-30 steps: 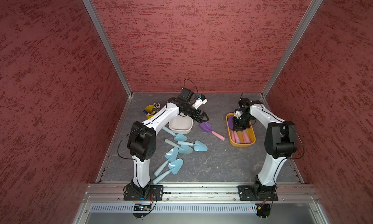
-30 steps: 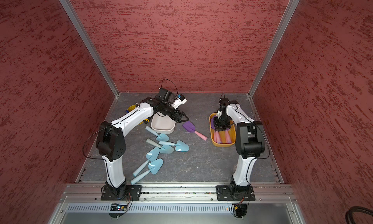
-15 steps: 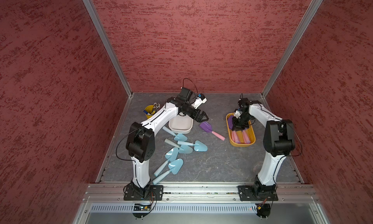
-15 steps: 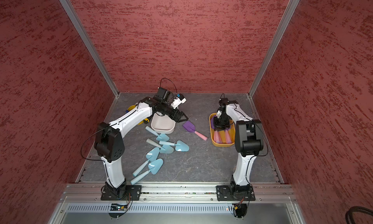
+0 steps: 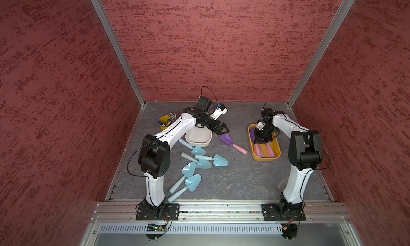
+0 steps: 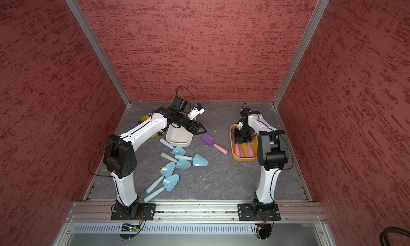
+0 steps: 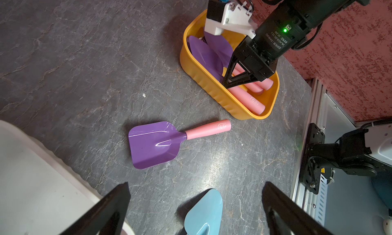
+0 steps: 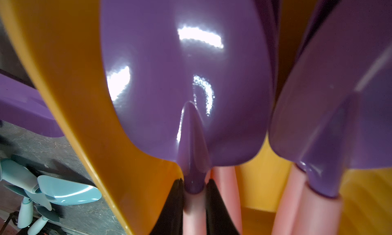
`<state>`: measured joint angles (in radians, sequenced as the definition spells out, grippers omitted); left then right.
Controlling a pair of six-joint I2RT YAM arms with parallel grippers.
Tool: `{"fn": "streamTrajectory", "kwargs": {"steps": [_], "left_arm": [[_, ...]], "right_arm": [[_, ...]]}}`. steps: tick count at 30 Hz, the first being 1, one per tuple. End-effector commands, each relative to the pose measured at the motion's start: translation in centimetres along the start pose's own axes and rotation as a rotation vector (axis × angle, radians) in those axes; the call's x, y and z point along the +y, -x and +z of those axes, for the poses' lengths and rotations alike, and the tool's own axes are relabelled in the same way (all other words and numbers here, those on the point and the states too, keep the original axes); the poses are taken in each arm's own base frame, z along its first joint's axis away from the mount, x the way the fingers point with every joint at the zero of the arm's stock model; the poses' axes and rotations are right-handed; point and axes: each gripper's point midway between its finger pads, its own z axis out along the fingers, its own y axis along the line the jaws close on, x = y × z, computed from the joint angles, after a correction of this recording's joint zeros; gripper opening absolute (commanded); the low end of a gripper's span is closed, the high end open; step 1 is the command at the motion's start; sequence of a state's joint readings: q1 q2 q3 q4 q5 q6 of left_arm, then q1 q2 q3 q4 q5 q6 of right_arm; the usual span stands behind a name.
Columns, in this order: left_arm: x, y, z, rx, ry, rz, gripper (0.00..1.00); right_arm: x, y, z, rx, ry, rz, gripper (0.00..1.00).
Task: Sort the small shovels by color and place them into the storage box
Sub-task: Place the shovel in the storage box.
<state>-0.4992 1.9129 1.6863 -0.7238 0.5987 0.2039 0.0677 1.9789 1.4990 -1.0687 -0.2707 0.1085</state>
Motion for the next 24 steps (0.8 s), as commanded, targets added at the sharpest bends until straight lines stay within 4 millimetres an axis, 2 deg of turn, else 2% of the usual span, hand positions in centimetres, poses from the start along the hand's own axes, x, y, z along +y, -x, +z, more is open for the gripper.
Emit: {"fn": "streamTrajectory", "kwargs": {"steps": [1, 17, 24], "left_arm": [[-0.31, 0.67, -1.02, -0.03, 0.011, 0.038, 1.0], [-0.38, 0.67, -1.15, -0.031, 0.013, 0.041, 1.0], [-0.42, 0.72, -1.3, -0.034, 0.014, 0.043, 1.0]], "right_arm": [[1.04, 1.2, -0.43, -0.033, 0.045, -0.005, 0.09], [1.15, 1.04, -0.59, -0.032, 0.05, -0.009, 0.25], [1.12, 1.03, -0.98, -0.04, 0.047, -0.009, 0.28]]}}
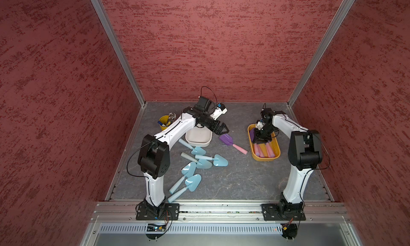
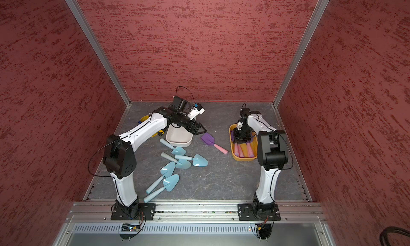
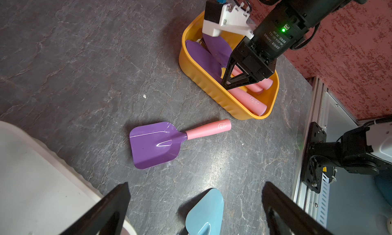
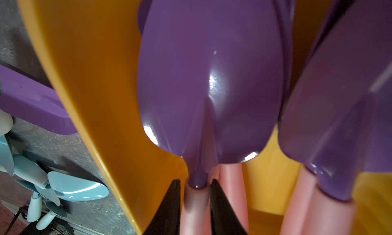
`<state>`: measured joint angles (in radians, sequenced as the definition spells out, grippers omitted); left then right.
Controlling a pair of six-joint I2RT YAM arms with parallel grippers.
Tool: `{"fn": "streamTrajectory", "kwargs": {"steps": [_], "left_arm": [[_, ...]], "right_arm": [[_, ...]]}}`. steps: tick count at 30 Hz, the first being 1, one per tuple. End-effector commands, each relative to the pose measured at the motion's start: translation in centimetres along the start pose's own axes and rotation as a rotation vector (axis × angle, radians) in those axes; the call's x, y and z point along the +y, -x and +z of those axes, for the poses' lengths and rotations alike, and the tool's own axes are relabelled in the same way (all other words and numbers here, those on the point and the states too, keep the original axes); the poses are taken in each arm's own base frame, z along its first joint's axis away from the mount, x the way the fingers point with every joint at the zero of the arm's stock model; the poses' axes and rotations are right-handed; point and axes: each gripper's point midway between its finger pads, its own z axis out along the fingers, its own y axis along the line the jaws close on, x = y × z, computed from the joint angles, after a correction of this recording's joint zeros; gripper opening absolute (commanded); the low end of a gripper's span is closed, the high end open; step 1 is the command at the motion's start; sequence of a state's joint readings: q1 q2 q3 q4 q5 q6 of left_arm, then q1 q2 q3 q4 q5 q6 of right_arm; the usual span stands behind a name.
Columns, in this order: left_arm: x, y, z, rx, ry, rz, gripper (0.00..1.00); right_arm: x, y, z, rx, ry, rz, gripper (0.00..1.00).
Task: Sort the small shovels by color and place them into the storage box
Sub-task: Place the shovel in the storage box, then pick up the shovel from the center of the board.
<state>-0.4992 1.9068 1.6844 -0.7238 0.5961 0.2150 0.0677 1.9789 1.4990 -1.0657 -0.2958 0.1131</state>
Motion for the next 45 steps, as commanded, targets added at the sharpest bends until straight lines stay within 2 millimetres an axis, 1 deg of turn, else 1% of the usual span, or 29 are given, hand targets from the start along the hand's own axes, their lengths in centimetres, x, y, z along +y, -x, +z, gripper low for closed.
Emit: {"fn": "streamTrajectory", "kwargs": {"steps": [1, 8, 15, 20, 24, 27, 34, 40, 45], "left_arm": [[-0.4, 0.7, -1.2, -0.033, 0.011, 0.031, 1.0], [-0.5, 0.6, -1.3, -0.033, 0.011, 0.033, 1.0], [-0.7, 0.7, -1.7, -0.039, 0.012, 0.035, 1.0], [-1.1, 0.5, -2.2, -0.044, 0.012, 0.041, 1.0], [-1.1, 0.3, -2.9, -0.051, 0.012, 0.033, 1.0], [-1.1, 0.2, -3.7, -0.062, 0.014, 0.028, 1.0], [-0.7, -0.7, -6.1, -0.08, 0.032, 0.027, 1.0], [-0.4, -2.4, -8.7, -0.087, 0.037, 0.015, 1.0], [-0.2, -4.4, -10.6, -0.089, 0.042, 0.008, 1.0]], "right_arm": [[0.7, 1.0, -1.0, -0.04, 0.02, -0.013, 0.29], [0.7, 1.0, -1.8, -0.057, 0.006, -0.018, 0.34], [0.6, 0.8, -3.7, -0.095, -0.026, -0.024, 0.36], [0.7, 0.6, -6.2, -0.152, -0.051, -0.033, 0.38], [1.5, 0.3, -8.7, -0.222, -0.047, -0.055, 0.38], [2.3, -0.2, -10.4, -0.269, -0.041, -0.09, 0.38], [4.7, -1.4, -13.1, -0.351, -0.031, -0.195, 0.38], [7.5, -2.2, -14.0, -0.396, -0.038, -0.334, 0.38], [10.6, -2.7, -13.7, -0.395, -0.037, -0.467, 0.38]]}}
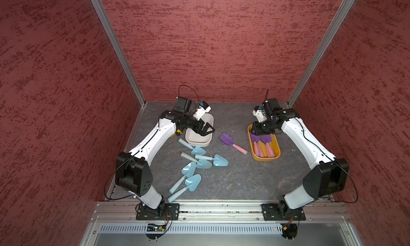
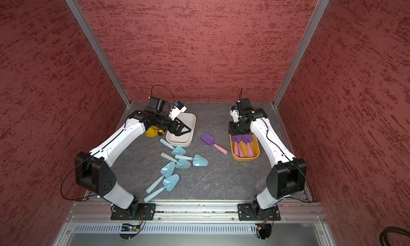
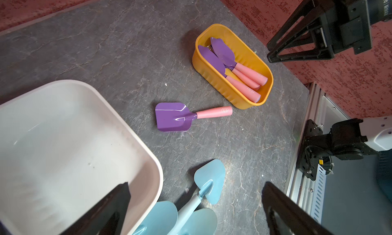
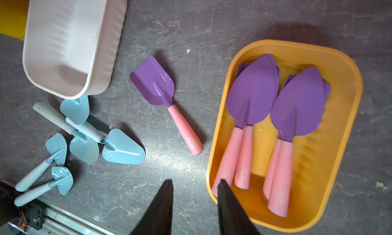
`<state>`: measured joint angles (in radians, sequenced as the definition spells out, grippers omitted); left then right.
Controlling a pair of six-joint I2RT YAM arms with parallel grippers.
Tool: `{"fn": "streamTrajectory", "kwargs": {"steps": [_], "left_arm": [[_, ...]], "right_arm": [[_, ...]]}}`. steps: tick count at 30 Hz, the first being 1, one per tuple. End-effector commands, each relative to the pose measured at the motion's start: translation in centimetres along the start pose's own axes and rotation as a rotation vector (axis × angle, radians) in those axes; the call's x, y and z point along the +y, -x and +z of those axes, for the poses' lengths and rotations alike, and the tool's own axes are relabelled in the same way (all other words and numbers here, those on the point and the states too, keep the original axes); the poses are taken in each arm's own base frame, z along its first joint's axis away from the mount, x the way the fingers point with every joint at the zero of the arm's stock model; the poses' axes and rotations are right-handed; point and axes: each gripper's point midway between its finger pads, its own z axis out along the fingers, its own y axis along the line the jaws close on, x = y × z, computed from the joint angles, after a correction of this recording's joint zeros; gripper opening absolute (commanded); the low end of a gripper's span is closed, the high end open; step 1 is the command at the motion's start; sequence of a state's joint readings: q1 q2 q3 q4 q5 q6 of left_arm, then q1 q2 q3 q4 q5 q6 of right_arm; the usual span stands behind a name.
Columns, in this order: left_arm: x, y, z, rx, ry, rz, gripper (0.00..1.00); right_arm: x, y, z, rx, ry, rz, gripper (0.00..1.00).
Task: Sort the small shovels by color and place them into the storage box
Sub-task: Pick up the shovel from the center of the board.
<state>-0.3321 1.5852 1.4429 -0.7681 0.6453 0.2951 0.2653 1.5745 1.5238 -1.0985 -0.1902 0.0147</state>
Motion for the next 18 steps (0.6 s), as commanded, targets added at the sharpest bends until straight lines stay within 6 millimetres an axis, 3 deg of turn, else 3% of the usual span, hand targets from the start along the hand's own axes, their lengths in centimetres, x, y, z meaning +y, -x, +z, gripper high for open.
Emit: {"fn": "streamTrajectory", "kwargs": {"steps": [1, 9, 18], "left_arm": [[-0.5, -1.5, -1.4, 0.004, -0.026, 0.009, 1.0], [0.2, -5.1, -2.6, 0.017, -0.018, 0.007, 1.0], [0.2, -6.9, -2.4, 0.008, -0.06, -0.023, 1.0]], "right_arm": [[1.7, 1.6, -0.7, -0.047, -0.009, -0.112, 0.38], [5.8, 1.0, 2.0, 0.037, -0.001, -0.361, 0.38], [6.0, -1.1, 5.8, 0.187, 0.004, -0.474, 0.37]]}}
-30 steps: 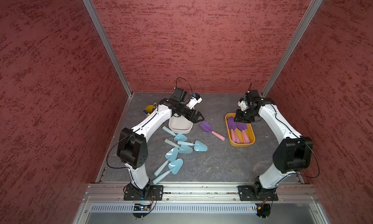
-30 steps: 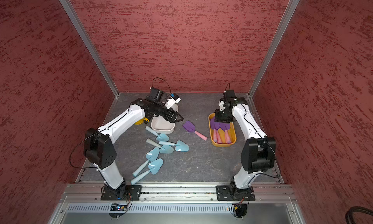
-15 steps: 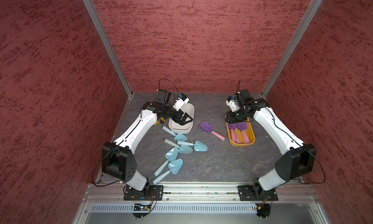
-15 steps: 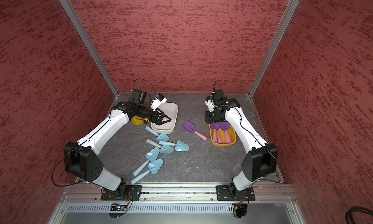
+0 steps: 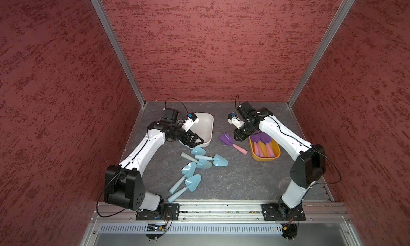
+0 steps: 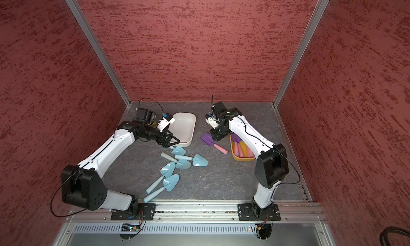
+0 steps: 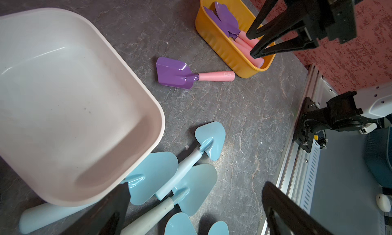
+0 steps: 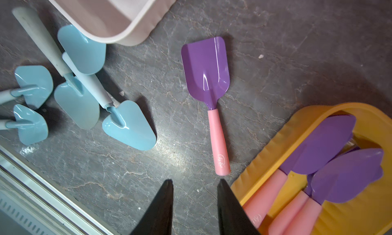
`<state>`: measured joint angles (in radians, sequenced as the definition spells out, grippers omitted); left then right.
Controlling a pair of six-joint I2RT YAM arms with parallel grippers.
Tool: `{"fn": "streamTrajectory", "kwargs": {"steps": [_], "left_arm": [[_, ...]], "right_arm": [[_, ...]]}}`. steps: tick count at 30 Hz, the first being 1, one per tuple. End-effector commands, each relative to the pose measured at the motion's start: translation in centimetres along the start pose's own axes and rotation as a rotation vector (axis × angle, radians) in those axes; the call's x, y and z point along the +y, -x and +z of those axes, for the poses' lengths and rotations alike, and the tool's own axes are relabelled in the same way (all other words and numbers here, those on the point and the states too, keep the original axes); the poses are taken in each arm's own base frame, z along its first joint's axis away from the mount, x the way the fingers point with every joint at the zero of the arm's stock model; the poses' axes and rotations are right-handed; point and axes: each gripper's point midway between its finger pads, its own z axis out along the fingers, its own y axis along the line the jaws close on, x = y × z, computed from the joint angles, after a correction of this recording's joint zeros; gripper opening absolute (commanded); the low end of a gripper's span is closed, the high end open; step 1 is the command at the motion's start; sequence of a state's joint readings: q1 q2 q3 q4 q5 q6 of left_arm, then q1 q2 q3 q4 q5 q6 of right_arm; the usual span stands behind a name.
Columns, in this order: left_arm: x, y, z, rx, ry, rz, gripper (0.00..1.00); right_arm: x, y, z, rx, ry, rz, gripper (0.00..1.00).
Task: Sort the small shovels by color and place them into the storage box
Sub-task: Pick up the shovel from the center of the board.
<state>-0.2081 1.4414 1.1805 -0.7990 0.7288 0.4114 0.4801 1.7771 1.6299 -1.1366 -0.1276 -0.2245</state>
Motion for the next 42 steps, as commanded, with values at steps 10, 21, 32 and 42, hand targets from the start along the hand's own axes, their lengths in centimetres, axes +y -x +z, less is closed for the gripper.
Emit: {"fn": "streamTrajectory", "kwargs": {"steps": [10, 21, 32, 42], "left_arm": [[0.4, 0.8, 1.9, -0.088, -0.092, -0.106, 1.0], [1.3, 0.4, 3.1, -0.062, -0.094, -0.134, 1.0], [1.4, 0.2, 3.8, -0.038, -0.106, -0.148, 1.0], [1.3, 0.3, 3.7, -0.038, -0.104, -0.147, 1.0]], "right_arm": [[-1.2, 0.4, 4.0, 0.112, -0.017, -0.091, 0.38], [-3.6, -0.8, 8.3, 0.262, -0.059, -0.08, 0.36], [-3.1, -2.6, 10.9, 0.345, 0.021, -0.033, 0.36], [-3.4, -2.8, 12.0, 0.35, 0.02, -0.011, 0.35]]}}
